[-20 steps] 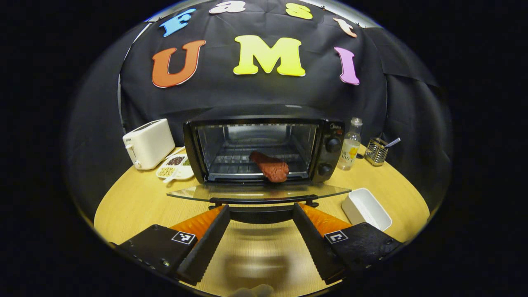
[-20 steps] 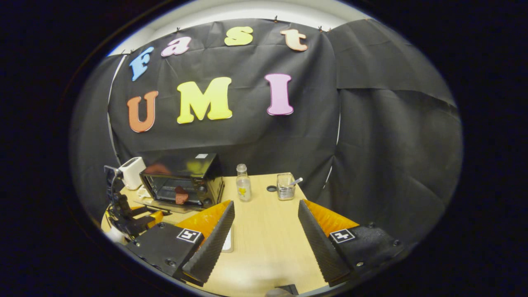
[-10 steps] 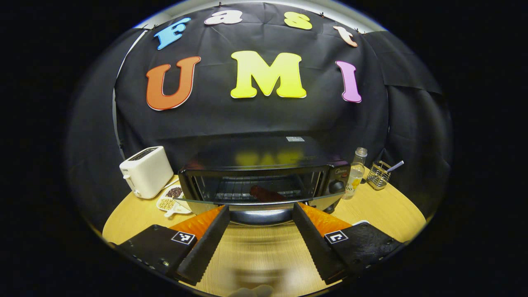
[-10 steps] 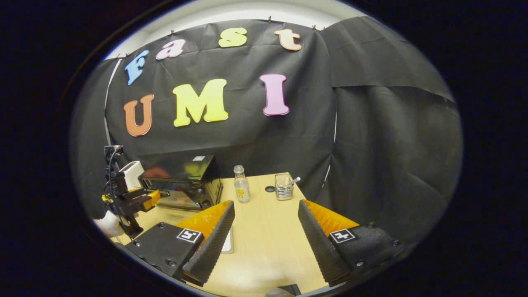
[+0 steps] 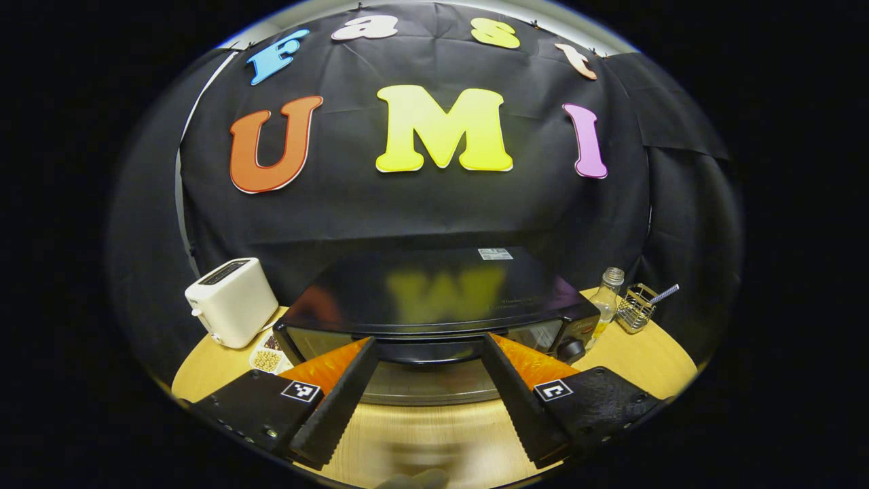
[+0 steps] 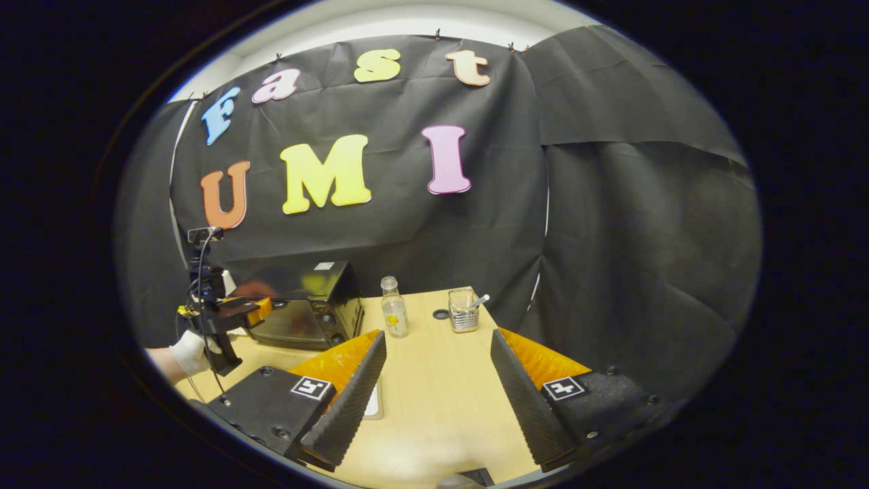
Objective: Open the electric oven with the left hand, put the food in, and close the electric oven.
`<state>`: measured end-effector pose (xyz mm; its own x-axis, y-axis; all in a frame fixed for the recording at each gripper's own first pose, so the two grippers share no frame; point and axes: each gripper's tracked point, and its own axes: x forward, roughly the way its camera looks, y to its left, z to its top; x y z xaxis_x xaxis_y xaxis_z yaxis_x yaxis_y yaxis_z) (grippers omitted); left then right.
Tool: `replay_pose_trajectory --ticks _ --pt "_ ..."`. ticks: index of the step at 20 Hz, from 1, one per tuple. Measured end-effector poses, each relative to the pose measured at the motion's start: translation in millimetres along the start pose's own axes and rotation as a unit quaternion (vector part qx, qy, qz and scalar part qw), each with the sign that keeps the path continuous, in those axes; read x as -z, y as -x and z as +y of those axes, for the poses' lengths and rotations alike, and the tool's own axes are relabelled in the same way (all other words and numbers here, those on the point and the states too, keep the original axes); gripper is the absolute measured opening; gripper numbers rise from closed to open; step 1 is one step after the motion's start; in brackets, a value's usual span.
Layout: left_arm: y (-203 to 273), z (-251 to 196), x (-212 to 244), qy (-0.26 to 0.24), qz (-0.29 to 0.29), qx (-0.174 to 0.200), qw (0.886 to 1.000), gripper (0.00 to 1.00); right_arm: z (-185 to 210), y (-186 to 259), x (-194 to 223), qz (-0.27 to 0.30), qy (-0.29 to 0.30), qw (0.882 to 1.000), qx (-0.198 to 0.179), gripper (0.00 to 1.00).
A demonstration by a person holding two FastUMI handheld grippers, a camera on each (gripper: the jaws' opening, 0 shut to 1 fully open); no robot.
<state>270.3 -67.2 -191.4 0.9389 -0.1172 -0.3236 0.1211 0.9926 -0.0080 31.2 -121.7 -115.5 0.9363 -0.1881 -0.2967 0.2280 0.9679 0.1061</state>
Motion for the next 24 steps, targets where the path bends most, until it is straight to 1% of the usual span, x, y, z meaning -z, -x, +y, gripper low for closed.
replay_pose_trajectory --ticks 2,5,9,12,15,18,21,24 --pt "0 1 3 0.004 0.005 -0.002 1.000 0.98 0 0 1 0.003 -0.003 1.000 0.000 0.98" --pt "10 2 -5 0.003 -0.006 -0.003 1.000 0.98 2 4 2 0.003 -0.002 1.000 -0.003 0.98" --pt "47 -9 -19 0.006 -0.023 0.008 1.000 0.98 16 7 -2 -0.001 0.004 1.000 -0.025 0.98" --pt "95 -19 -37 0.010 -0.049 0.013 0.999 0.98 26 14 -7 -0.013 0.018 0.999 -0.048 0.98" --pt "155 -25 -64 0.004 -0.082 0.007 0.997 0.98 31 30 -18 -0.033 0.027 0.996 -0.077 0.98" --pt "226 -25 -85 0.013 -0.113 -0.016 0.993 0.98 27 49 -29 -0.060 0.032 0.992 -0.104 0.98" --pt "290 -21 -95 0.027 -0.131 -0.040 0.990 0.97 18 73 -37 -0.085 0.031 0.988 -0.125 0.99" --pt "347 -12 -94 0.006 -0.140 -0.074 0.987 0.97 9 94 -36 -0.106 0.029 0.985 -0.135 0.96"
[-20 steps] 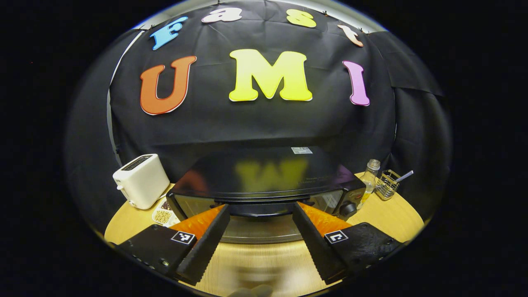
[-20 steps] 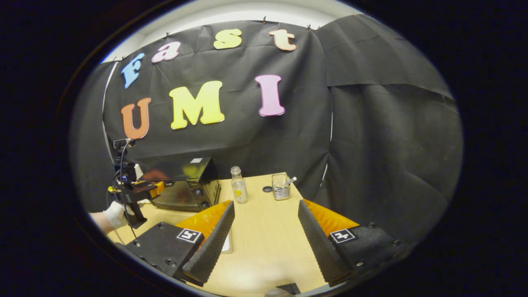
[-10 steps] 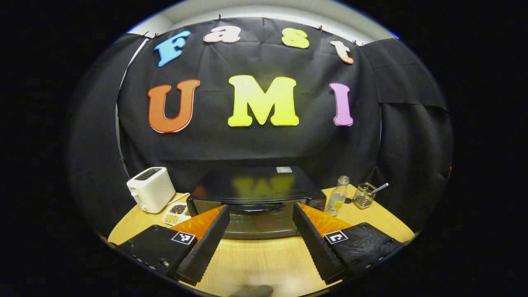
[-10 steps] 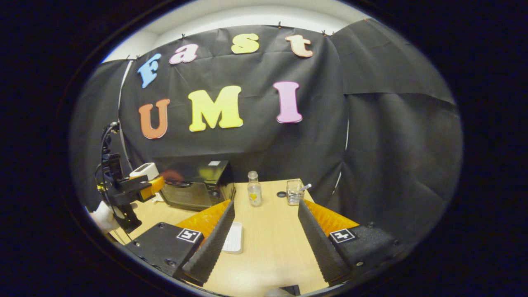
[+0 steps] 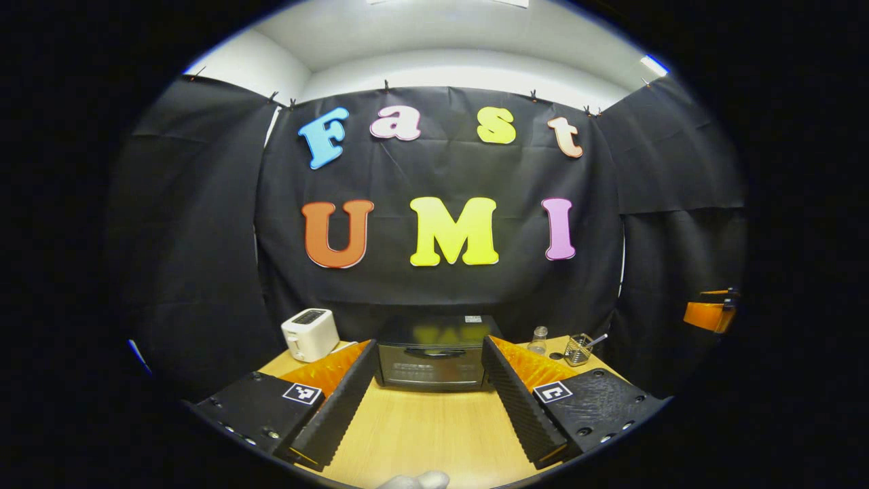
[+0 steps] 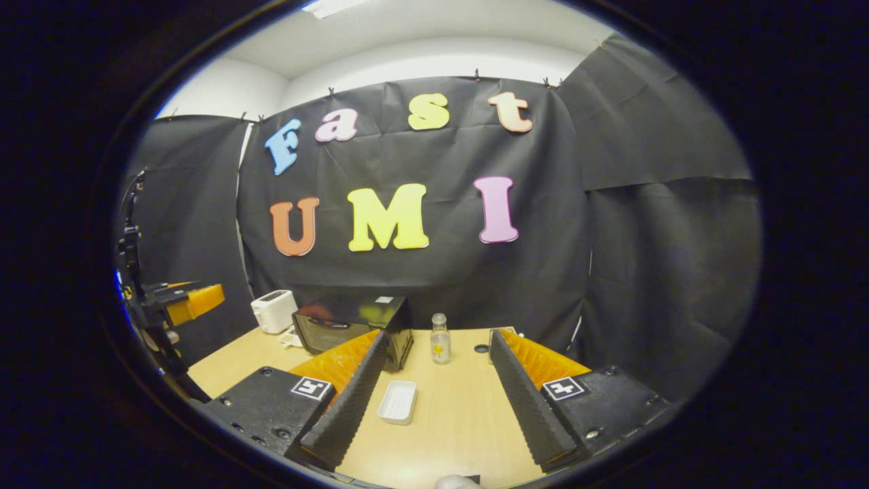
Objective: Open the electric oven with the left hand, put the food in, and close the electric oven.
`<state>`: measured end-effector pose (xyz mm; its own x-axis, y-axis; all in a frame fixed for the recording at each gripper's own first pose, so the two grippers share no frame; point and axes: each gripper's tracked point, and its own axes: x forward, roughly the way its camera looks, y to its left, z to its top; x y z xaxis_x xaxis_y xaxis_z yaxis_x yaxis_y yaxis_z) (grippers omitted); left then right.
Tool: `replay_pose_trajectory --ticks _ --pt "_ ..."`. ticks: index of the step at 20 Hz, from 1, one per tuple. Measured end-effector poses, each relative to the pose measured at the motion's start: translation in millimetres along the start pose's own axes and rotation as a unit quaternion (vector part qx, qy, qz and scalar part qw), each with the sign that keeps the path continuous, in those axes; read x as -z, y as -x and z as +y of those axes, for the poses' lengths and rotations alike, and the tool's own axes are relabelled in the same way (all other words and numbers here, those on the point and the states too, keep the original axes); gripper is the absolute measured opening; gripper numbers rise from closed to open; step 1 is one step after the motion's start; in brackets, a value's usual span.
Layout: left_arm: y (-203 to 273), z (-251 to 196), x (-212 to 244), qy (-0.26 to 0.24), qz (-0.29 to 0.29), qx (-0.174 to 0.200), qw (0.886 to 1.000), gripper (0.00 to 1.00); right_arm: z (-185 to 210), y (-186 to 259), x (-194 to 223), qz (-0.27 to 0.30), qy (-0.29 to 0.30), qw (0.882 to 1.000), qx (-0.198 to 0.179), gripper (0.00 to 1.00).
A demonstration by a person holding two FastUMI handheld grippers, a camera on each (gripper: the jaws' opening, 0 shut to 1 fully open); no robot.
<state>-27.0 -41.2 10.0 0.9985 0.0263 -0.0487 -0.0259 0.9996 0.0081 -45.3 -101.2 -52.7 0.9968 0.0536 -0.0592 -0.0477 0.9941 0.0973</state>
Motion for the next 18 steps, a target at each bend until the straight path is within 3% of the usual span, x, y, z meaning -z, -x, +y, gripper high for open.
replay_pose_trajectory --ticks 7,18 --pt "69 13 -11 -0.018 -0.001 -0.033 0.999 0.97 -4 28 5 -0.017 -0.019 1.000 -0.011 0.98" --pt "65 -13 3 0.005 0.013 0.018 1.000 0.98 4 45 7 -0.008 0.012 1.000 0.019 0.98"
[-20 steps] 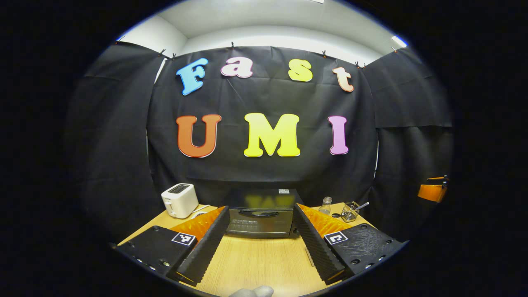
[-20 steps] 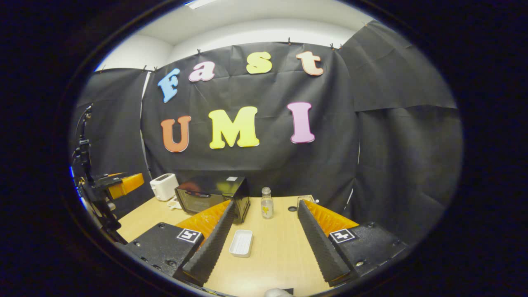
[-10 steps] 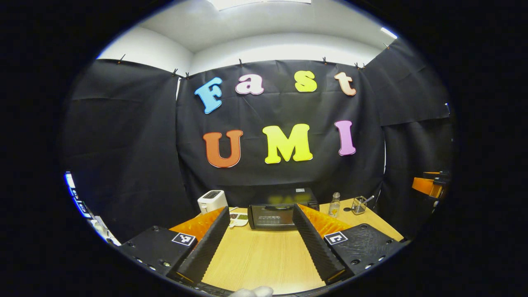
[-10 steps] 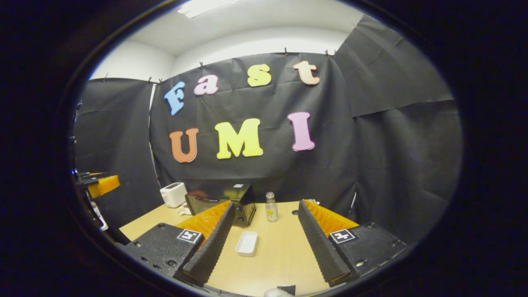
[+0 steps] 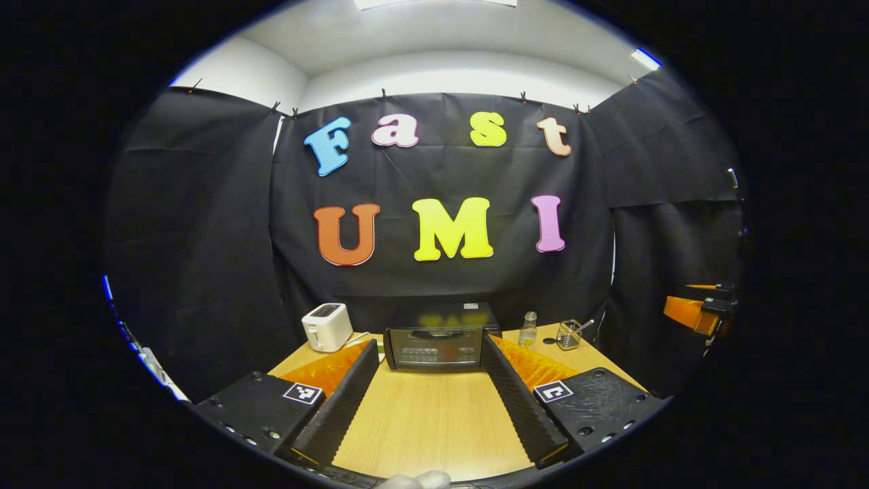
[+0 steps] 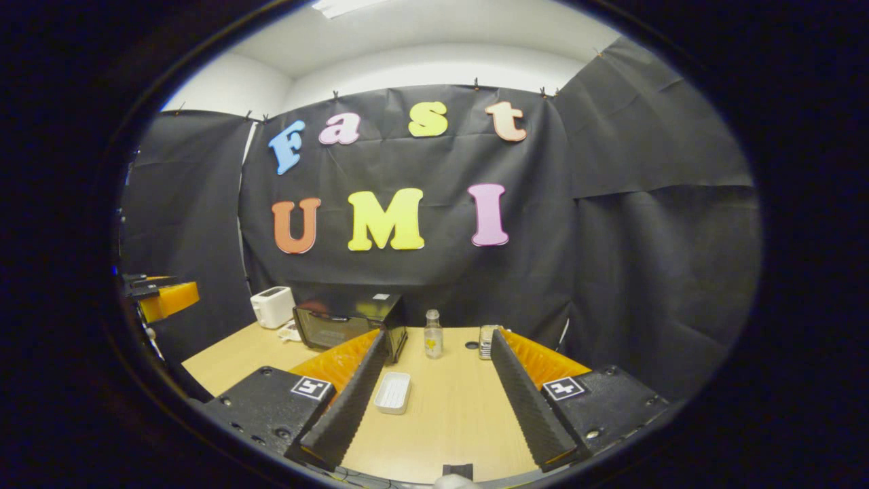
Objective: Open the electric oven with the left hand, put the food in, and close the electric oven.
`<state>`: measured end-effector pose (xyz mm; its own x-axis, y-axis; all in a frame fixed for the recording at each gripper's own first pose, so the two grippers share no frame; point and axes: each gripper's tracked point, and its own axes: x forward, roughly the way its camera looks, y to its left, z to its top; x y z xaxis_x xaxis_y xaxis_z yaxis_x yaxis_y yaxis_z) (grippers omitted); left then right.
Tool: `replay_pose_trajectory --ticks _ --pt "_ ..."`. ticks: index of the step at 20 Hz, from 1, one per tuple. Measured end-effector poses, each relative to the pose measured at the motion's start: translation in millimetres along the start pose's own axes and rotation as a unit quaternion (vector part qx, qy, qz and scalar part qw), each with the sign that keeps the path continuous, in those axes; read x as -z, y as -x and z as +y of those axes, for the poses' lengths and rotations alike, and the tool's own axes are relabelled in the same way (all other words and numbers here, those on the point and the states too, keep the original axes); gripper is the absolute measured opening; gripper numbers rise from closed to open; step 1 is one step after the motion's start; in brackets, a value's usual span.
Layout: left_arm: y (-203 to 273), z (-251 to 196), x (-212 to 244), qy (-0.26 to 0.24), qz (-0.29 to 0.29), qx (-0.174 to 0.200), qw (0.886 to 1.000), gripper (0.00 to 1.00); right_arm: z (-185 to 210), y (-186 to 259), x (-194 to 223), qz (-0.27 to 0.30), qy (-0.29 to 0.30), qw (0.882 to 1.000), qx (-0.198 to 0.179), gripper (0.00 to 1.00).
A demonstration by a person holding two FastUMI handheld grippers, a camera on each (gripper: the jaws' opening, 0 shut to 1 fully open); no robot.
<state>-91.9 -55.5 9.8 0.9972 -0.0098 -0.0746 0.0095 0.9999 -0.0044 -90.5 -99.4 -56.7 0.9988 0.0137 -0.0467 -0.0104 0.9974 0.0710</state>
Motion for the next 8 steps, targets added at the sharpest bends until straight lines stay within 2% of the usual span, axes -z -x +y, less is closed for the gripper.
replay_pose_trajectory --ticks 8 --pt "-5 31 4 -0.008 0.005 -0.005 1.000 0.98 12 1 -6 0.001 -0.002 1.000 0.015 0.98"
